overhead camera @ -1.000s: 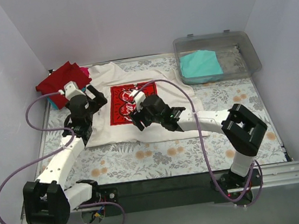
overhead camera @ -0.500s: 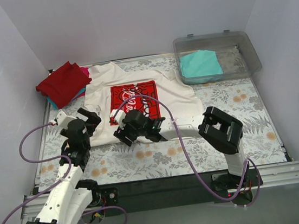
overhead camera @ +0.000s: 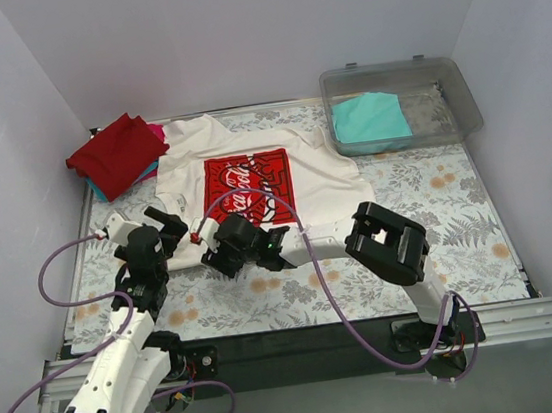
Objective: Fold and stack the t-shirts
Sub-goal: Flatten the tshirt out
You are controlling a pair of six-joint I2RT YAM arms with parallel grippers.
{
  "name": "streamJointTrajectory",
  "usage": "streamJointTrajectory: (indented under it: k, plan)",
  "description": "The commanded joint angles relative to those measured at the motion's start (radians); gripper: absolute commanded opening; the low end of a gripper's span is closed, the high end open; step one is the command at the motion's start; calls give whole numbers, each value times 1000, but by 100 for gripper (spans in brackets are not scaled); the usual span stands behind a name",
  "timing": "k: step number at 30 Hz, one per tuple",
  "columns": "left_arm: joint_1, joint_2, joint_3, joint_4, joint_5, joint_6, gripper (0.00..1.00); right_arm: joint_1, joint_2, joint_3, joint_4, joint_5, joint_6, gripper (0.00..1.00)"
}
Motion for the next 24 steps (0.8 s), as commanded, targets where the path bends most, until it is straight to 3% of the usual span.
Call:
streamJointTrajectory:
  k: [1,14,24]
  plan:
    - [2,-25,-9,-10,-3,-12,86,12,16,53,55,12,-28,49]
    - [3,-28,-11,-9,16,-10,86,14,75,88,53,57,-47,32]
    - [2,-30,-16,-9,25,-5,86,5,125,142,47,112,-61,1]
